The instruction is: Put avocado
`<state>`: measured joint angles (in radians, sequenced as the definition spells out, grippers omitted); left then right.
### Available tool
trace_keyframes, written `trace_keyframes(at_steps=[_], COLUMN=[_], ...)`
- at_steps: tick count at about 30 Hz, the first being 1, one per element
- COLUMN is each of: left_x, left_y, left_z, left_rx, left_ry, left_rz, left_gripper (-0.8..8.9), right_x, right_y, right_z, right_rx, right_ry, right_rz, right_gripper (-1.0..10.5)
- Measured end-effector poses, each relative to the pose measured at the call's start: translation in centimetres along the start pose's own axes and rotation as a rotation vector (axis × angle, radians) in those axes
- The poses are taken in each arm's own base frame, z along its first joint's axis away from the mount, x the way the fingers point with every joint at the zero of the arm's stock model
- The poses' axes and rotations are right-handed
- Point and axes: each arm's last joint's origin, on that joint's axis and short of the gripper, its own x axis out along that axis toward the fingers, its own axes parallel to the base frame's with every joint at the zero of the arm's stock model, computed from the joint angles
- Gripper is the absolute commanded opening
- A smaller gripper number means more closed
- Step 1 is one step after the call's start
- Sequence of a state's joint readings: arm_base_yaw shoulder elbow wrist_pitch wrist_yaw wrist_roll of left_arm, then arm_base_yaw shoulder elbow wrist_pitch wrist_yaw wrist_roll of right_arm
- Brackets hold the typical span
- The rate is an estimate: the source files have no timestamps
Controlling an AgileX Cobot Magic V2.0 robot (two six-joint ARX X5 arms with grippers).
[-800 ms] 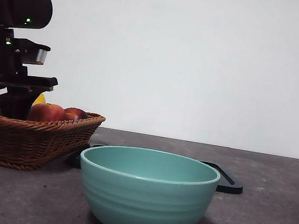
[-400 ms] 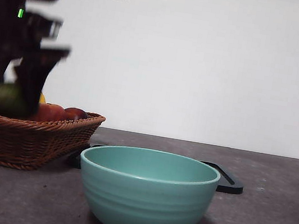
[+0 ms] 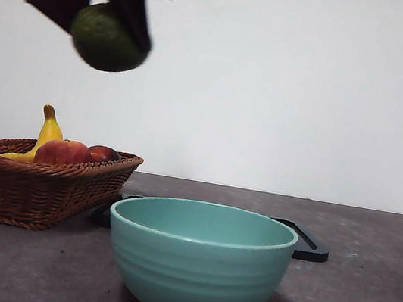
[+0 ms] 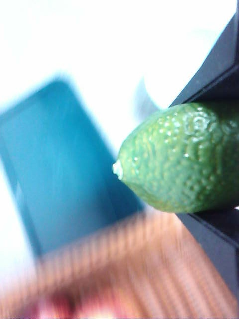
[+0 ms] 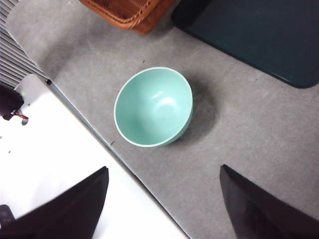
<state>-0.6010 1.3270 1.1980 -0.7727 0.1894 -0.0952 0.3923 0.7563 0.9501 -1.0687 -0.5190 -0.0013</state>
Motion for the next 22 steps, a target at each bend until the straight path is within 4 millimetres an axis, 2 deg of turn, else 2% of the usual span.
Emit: trace_keyframes(at_steps=[4,9,16,22], left_x=[1.1,3.6,7.8,11.8], left_y=[-2.6,-5.1,-7.6,-8.7], left_z=[-0.4,-1.0,-1.9,-3.1], left_rx=[0.076,0.146,0.212,0.250], left_ry=[0.044,0.120,0.216,0.302], left_rz=[-0.059,-0.109,-0.145,-0.119], left_gripper=[1.50,1.50,1.49,1.49], right_x=[0.0,0.0,0.0,0.0], right_y=[0.0,0.0,0.0,0.0], right_z=[0.0,0.0,0.0,0.0], right_rx=[0.000,-0.002,-0.002,-0.002], right_ry=[0.000,-0.003,-0.004,-0.004], right_rz=[-0.001,0.000,-0.001,-0.001], right_gripper=[3.5,3.5,3.5,3.5])
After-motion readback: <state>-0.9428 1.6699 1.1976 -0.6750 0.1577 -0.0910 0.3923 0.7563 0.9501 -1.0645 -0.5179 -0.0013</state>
